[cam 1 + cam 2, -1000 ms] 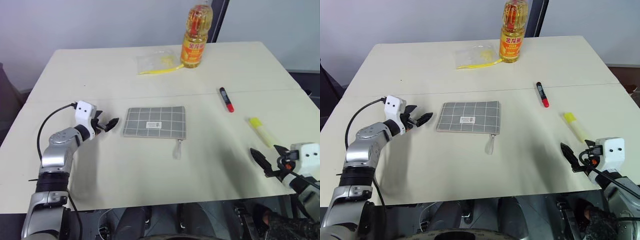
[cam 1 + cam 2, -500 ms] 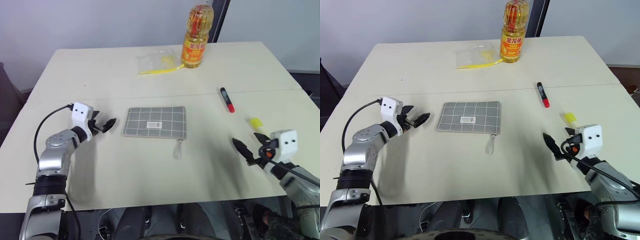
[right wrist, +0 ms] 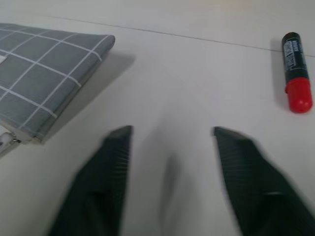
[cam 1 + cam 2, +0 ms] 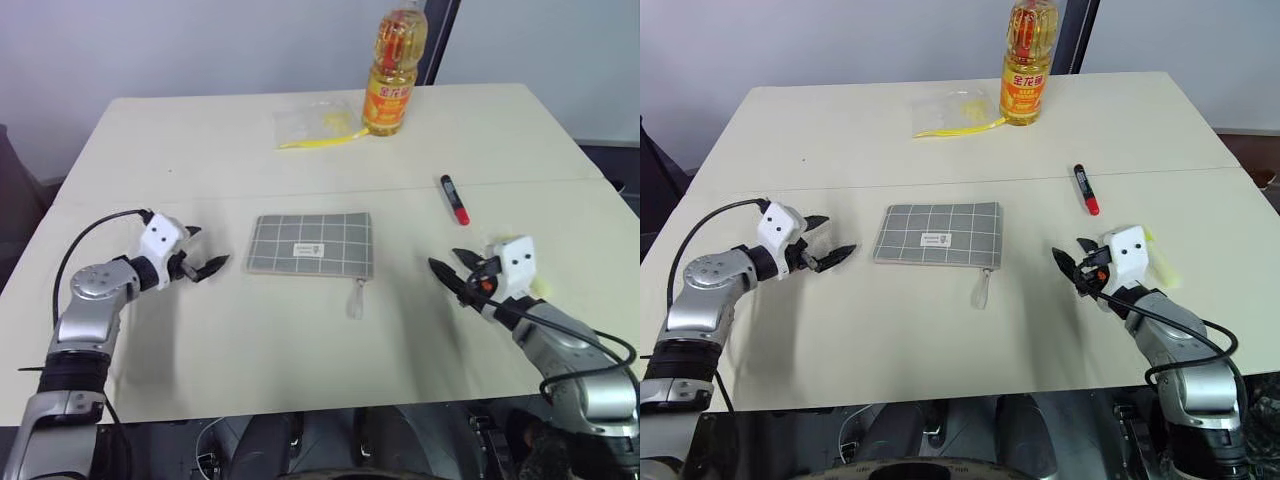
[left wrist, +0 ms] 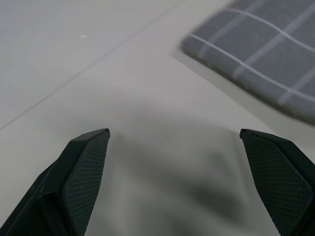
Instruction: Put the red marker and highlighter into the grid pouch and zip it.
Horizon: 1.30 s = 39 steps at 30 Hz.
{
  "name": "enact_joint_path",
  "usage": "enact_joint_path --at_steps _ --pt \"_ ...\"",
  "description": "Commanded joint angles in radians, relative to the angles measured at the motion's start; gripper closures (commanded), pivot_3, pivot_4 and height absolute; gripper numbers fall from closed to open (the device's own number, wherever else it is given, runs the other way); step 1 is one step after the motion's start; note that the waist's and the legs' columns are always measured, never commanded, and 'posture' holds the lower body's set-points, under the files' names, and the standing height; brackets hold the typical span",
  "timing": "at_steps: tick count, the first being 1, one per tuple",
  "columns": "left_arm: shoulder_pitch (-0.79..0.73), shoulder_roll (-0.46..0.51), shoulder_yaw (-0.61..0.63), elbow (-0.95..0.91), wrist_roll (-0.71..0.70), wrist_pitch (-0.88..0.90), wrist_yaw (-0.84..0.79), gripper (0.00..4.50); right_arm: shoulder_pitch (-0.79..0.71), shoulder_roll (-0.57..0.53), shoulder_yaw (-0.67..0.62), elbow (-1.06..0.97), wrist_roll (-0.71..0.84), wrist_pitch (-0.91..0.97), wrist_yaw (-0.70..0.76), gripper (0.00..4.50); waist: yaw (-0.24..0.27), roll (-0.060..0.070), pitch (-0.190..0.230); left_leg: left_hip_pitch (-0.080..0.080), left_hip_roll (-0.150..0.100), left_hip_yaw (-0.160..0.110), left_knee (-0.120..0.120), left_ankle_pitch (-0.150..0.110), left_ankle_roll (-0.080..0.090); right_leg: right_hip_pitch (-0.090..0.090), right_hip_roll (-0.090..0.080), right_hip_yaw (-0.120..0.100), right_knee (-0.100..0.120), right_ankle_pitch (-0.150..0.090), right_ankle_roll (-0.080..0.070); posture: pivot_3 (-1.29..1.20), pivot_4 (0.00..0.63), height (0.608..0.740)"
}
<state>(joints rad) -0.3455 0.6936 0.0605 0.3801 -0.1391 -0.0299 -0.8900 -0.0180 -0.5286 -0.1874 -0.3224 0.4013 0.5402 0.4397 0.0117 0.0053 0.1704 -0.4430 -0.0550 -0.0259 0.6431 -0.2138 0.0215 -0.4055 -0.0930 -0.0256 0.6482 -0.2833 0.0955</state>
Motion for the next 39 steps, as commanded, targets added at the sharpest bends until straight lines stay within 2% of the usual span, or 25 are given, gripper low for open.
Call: enact_joint_path --at_steps 1,2,9,17,26,39 --pt "-0.034 0.032 -0.027 0.069 0.062 -0.156 -0.024 0.0 -0.073 0.017 0.047 0.022 -0.047 0.005 -0.03 3.97 0.0 0.0 0.0 0.0 0.0 0.0 0.0 0.0 0.0 0.0 0.0 0.0 0.0 0.0 0.0 0.0 0.15 0.74" --pt "-0.047 0.041 -0.045 0.096 0.088 -0.216 -0.03 0.0 -0.101 0.026 0.072 0.038 -0.068 0.006 -0.044 4.47 0.0 0.0 0.0 0.0 0.0 0.0 0.0 0.0 0.0 0.0 0.0 0.0 0.0 0.0 0.0 0.0 0.15 0.74" --pt "-0.178 0.039 -0.127 0.336 0.171 -0.484 -0.085 0.0 -0.344 0.12 0.246 0.242 -0.228 0.073 -0.145 4.47 -0.001 0.0 0.0 0.0 0.0 0.0 0.0 0.0 0.0 -0.001 0.0 0.0 0.001 0.001 -0.001 0.0 0.15 0.74" --pt "-0.288 0.005 -0.189 0.531 0.199 -0.685 -0.167 0.0 -0.52 0.217 0.274 0.468 -0.287 0.029 -0.168 4.47 0.001 0.001 -0.001 0.001 -0.001 0.0 0.001 0.0 0.0 -0.001 0.0 -0.001 0.002 0.003 0.003 0.0 0.15 0.74" --pt "-0.328 -0.04 -0.216 0.608 0.204 -0.769 -0.243 0.0 -0.591 0.245 0.291 0.564 -0.319 -0.007 -0.123 4.47 -0.001 0.001 -0.001 0.001 -0.002 0.0 0.002 0.001 0.001 0.0 0.002 -0.001 0.007 0.003 0.003 0.0 0.15 0.74" --pt "-0.385 -0.085 -0.234 0.674 0.214 -0.877 -0.27 0.0 -0.561 0.248 0.312 0.538 -0.33 -0.003 -0.051 4.47 -0.002 0.001 -0.001 0.002 -0.002 0.0 0.004 0.001 0.001 0.003 0.005 -0.003 0.011 0.004 0.004 0.0 0.15 0.74"
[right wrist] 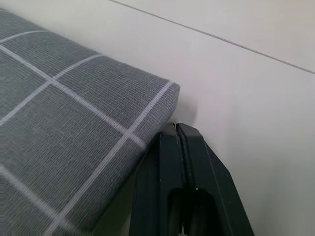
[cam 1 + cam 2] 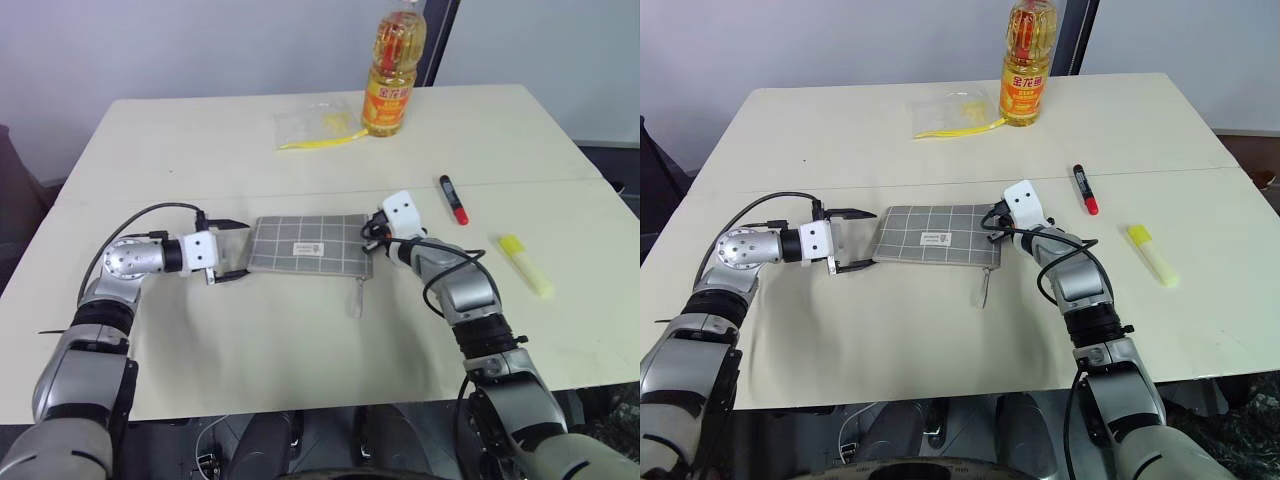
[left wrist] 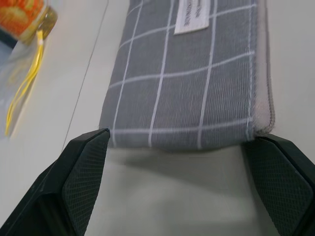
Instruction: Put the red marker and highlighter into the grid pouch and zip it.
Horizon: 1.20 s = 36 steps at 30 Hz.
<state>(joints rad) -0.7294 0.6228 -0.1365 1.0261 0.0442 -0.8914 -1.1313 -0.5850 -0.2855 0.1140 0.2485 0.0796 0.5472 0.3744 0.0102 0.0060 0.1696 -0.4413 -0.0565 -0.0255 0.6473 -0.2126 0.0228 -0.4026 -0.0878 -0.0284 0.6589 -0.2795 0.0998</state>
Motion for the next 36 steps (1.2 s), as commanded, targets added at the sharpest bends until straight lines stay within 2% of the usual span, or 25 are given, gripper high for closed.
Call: enact_joint_path --at_steps 1,13,25,28,35,36 --pt "-0.006 -0.016 -0.037 0.034 0.03 -0.019 -0.03 0.0 0.007 0.005 0.011 -0.033 -0.009 -0.011 0.017 4.47 0.0 0.0 0.0 0.0 0.0 0.0 0.0 0.0 0.0 0.0 0.0 0.0 0.001 0.0 0.0 0.0 0.15 0.74" --pt "-0.031 -0.045 -0.034 0.063 0.009 -0.05 -0.088 0.0 0.05 -0.008 0.047 -0.094 -0.017 -0.012 0.111 4.47 -0.003 0.0 0.0 0.001 0.0 0.0 0.001 0.0 0.0 0.0 0.001 0.0 0.004 0.0 0.0 0.0 0.15 0.74" --pt "-0.028 -0.049 -0.024 0.054 -0.018 -0.052 -0.125 0.0 0.055 -0.003 0.049 -0.092 -0.024 -0.02 0.123 4.47 -0.007 0.0 0.0 0.001 0.0 0.0 0.001 0.001 0.0 0.0 0.001 0.0 0.004 0.0 0.0 0.0 0.15 0.74" --pt "-0.027 -0.045 -0.019 0.053 -0.029 -0.052 -0.141 0.82 0.055 -0.003 0.049 -0.093 -0.025 -0.022 0.123 4.5 -0.008 0.0 0.0 0.001 0.0 0.0 0.001 0.001 0.0 -0.001 0.001 0.0 0.004 0.0 0.0 0.0 0.15 0.74" --pt "-0.024 -0.059 0.008 0.033 -0.073 -0.036 -0.166 4.37 0.056 -0.008 0.04 -0.094 -0.029 -0.024 0.119 4.5 -0.008 0.0 0.0 0.001 0.0 0.0 0.001 0.001 -0.001 -0.001 0.001 0.0 0.005 0.0 0.0 0.0 0.15 0.74" --pt "-0.023 -0.062 0.013 0.028 -0.079 -0.028 -0.166 4.45 0.057 -0.009 0.037 -0.095 -0.03 -0.025 0.116 4.5 -0.008 -0.001 0.0 0.001 0.0 0.0 0.001 0.001 0.0 -0.001 0.001 0.0 0.005 0.0 0.0 0.0 0.15 0.74"
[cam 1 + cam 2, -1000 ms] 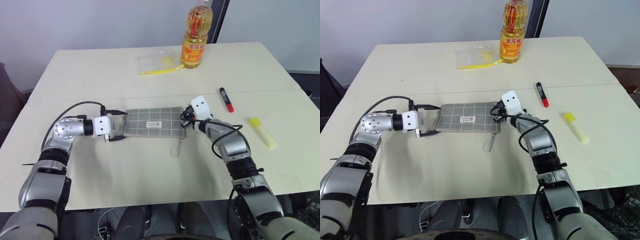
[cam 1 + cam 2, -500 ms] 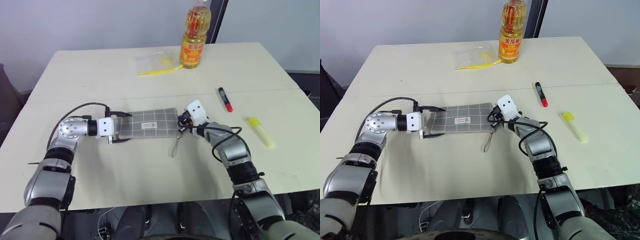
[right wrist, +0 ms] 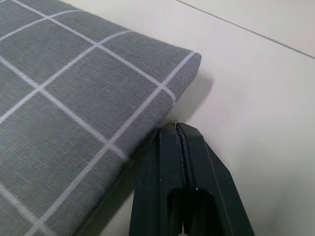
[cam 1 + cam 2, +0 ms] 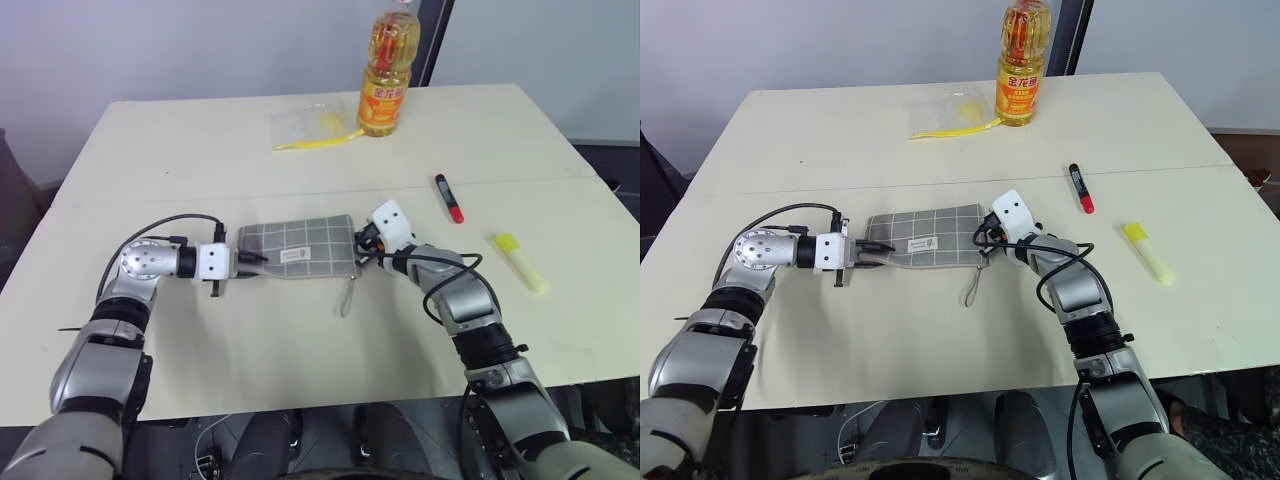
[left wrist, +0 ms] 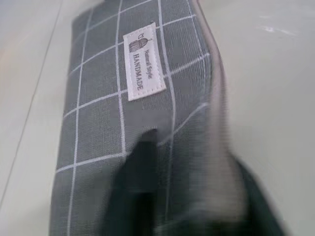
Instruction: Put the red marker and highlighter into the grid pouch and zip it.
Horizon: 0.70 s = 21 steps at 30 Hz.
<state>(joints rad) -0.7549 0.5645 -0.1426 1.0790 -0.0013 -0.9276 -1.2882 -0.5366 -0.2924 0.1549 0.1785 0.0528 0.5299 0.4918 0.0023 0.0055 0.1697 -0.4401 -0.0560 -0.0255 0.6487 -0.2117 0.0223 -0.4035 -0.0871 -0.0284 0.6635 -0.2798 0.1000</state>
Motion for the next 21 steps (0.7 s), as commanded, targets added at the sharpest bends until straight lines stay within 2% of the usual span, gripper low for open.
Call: enact_joint_path --at_steps 1,7,12,15,20,21 --pt "0.003 -0.008 0.024 -0.031 -0.044 0.022 -0.008 4.45 0.011 -0.003 -0.009 -0.028 -0.003 -0.008 -0.005 4.5 0.0 0.0 0.0 0.0 0.0 0.0 0.0 0.0 0.0 0.0 0.0 0.0 0.0 0.0 0.0 0.0 0.15 0.74" --pt "0.035 -0.059 0.074 -0.234 -0.141 0.305 0.055 4.45 0.048 -0.056 -0.108 -0.136 0.001 -0.002 -0.069 4.5 0.01 -0.001 0.0 -0.002 0.0 0.0 0.001 0.0 0.001 0.0 0.0 0.0 0.0 0.0 0.0 0.0 0.15 0.74" --pt "0.125 -0.104 0.087 -0.59 -0.22 0.678 0.179 4.45 0.135 -0.118 -0.217 -0.322 0.064 0.064 -0.055 4.5 0.007 -0.001 0.001 -0.002 0.0 0.0 0.0 0.001 0.001 -0.001 -0.001 0.002 0.0 0.0 0.0 0.0 0.15 0.74" --pt "0.178 -0.119 0.072 -0.746 -0.214 0.835 0.253 4.5 0.197 -0.16 -0.253 -0.423 0.106 0.125 -0.022 3.61 0.006 -0.001 0.001 -0.002 0.001 -0.001 0.0 0.001 0.001 -0.001 -0.001 0.002 0.0 0.0 0.0 0.0 0.15 0.74" --pt "0.228 -0.153 0.034 -0.874 -0.167 0.959 0.356 4.5 0.267 -0.174 -0.319 -0.538 0.182 0.192 -0.013 1.12 0.004 -0.001 0.001 -0.001 0.001 -0.001 0.0 0.001 0.0 -0.001 -0.001 0.003 0.0 0.0 0.0 0.0 0.15 0.74" --pt "0.232 -0.164 0.025 -0.89 -0.157 0.976 0.38 4.5 0.283 -0.172 -0.333 -0.559 0.199 0.199 -0.009 0.5 0.007 -0.001 0.001 -0.001 0.001 -0.001 0.0 0.001 0.0 -0.001 -0.001 0.003 0.0 0.0 0.0 0.0 0.15 0.74"
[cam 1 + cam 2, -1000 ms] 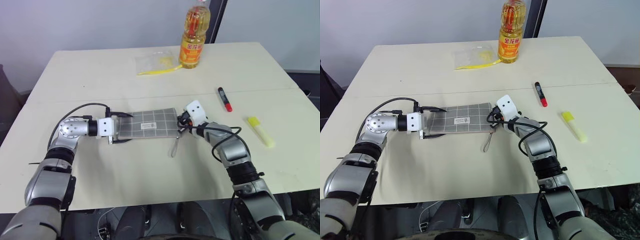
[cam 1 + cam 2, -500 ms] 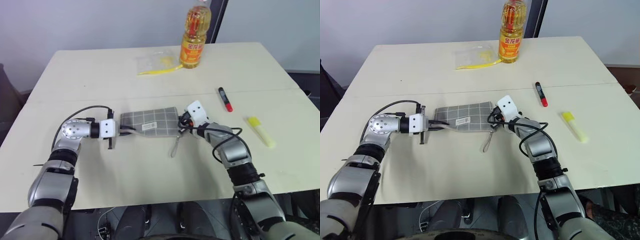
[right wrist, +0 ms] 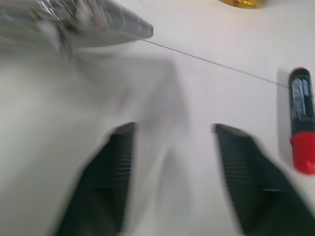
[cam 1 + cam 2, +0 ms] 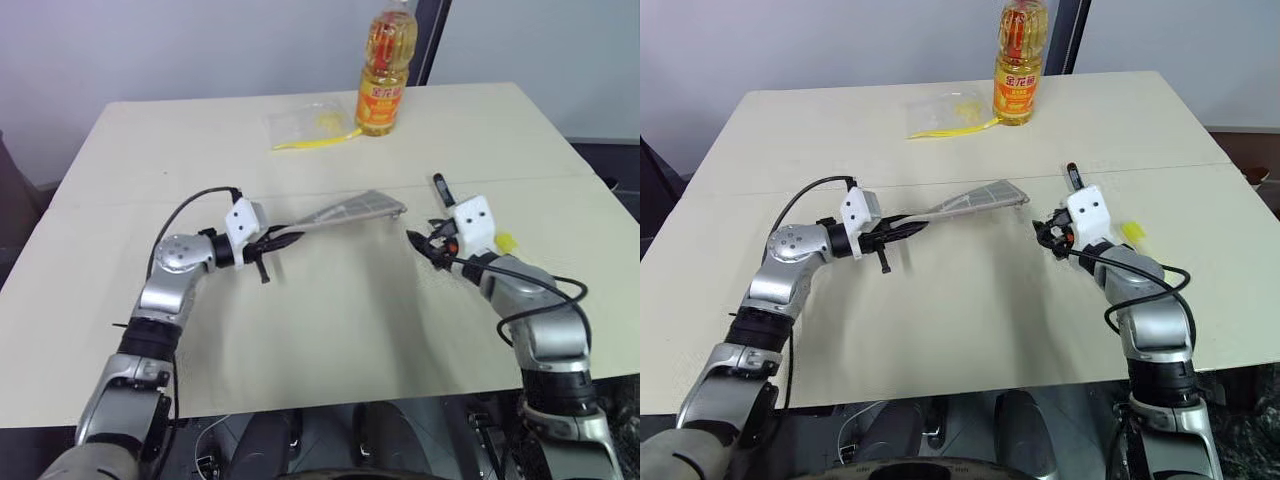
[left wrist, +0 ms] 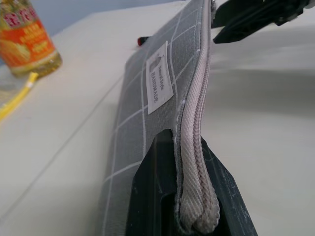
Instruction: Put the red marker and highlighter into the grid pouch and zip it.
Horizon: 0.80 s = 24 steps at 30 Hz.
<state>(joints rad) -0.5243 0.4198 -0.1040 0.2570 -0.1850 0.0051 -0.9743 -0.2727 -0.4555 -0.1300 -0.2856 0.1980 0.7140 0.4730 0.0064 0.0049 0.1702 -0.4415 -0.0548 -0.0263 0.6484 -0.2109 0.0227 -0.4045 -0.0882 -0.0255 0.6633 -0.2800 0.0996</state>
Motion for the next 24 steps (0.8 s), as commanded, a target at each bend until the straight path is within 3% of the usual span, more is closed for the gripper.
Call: enact_joint_path --at_steps 1,10,17,20,24 --pt "0.005 -0.028 -0.021 -0.083 0.032 0.062 0.08 4.5 0.031 -0.008 -0.055 -0.112 0.066 0.018 0.012 0.05 0.004 0.0 0.0 0.0 0.0 0.0 0.0 0.0 0.0 0.0 0.0 0.0 0.0 0.0 0.0 0.0 0.15 0.74" --pt "0.025 -0.054 -0.066 -0.162 0.04 0.145 0.118 4.5 0.024 0.058 -0.025 -0.136 0.118 0.009 -0.028 0.05 0.006 0.0 0.0 0.0 0.0 0.0 0.0 0.0 0.0 0.0 -0.001 0.0 -0.002 0.0 0.0 0.0 0.15 0.74" --pt "0.027 -0.053 -0.074 -0.198 0.036 0.173 0.126 4.5 -0.03 0.097 -0.002 -0.039 0.081 -0.028 -0.103 0.05 0.005 0.0 0.0 0.0 0.0 0.0 0.0 0.0 0.0 0.0 -0.001 0.0 -0.003 0.0 -0.001 0.0 0.15 0.74" --pt "0.032 -0.05 -0.073 -0.209 0.039 0.175 0.132 4.5 -0.036 0.103 0.007 -0.022 0.09 -0.038 -0.101 0.85 0.006 0.0 0.0 0.0 0.0 0.0 -0.001 0.0 0.0 0.0 -0.001 0.0 -0.003 0.0 -0.001 0.0 0.15 0.74" --pt "0.035 -0.047 -0.067 -0.215 0.042 0.175 0.141 4.5 -0.035 0.1 0.021 -0.025 0.093 -0.037 -0.096 2.91 0.005 0.0 0.0 -0.001 0.0 0.0 -0.002 0.0 0.0 0.0 -0.001 0.0 -0.004 0.0 0.0 0.0 0.15 0.74"
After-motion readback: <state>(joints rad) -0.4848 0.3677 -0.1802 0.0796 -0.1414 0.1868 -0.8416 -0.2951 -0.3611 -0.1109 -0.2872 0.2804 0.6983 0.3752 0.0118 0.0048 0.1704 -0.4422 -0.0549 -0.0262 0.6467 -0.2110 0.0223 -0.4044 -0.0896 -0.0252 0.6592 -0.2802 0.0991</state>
